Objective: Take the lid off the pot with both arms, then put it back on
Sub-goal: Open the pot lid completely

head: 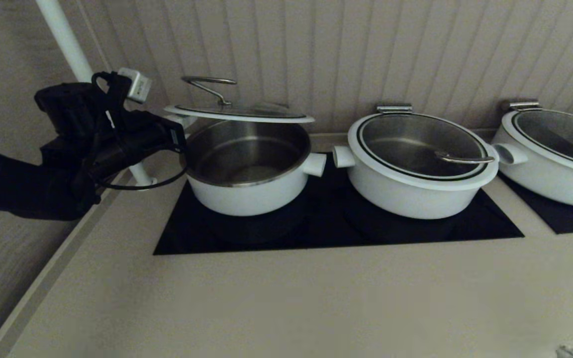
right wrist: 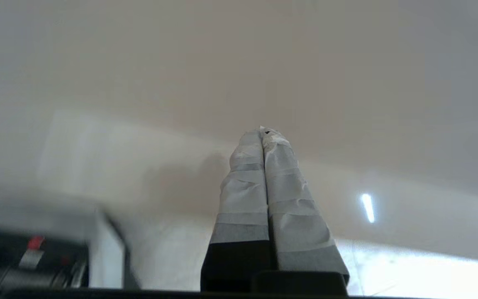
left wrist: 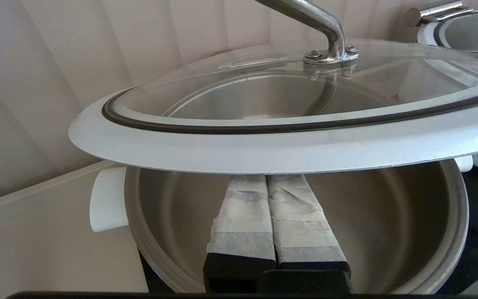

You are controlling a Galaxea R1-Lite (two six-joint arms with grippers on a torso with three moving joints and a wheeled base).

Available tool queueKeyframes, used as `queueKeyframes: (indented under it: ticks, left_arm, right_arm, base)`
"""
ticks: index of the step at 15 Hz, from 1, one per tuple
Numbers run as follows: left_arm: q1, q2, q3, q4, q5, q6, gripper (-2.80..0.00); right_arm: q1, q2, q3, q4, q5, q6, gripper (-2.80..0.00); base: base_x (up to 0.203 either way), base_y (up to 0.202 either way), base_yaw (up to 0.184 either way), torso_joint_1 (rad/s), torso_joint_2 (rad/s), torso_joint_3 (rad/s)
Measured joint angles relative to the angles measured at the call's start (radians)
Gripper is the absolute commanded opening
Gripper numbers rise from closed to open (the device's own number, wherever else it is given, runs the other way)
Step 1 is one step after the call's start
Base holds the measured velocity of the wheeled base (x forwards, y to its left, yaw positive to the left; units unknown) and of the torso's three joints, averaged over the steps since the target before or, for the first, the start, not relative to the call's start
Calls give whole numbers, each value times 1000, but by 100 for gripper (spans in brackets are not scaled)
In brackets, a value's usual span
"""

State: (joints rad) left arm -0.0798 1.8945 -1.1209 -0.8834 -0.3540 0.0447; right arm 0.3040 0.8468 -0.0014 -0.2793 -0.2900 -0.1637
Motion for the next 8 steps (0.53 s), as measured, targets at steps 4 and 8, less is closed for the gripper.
queueKeyframes:
  ticks: [4,8]
  left_arm:
    - [0,3,0,-1,0,0,-280]
    - [0,2,1,-1,0,0,-280]
  right_arm:
    - [0,-213,-4,187,235,15,-280]
    - [6,-402,-14,338,341,53,-280]
  base:
    - [0,0,0,0,0,0]
    - [0,0,0,0,0,0]
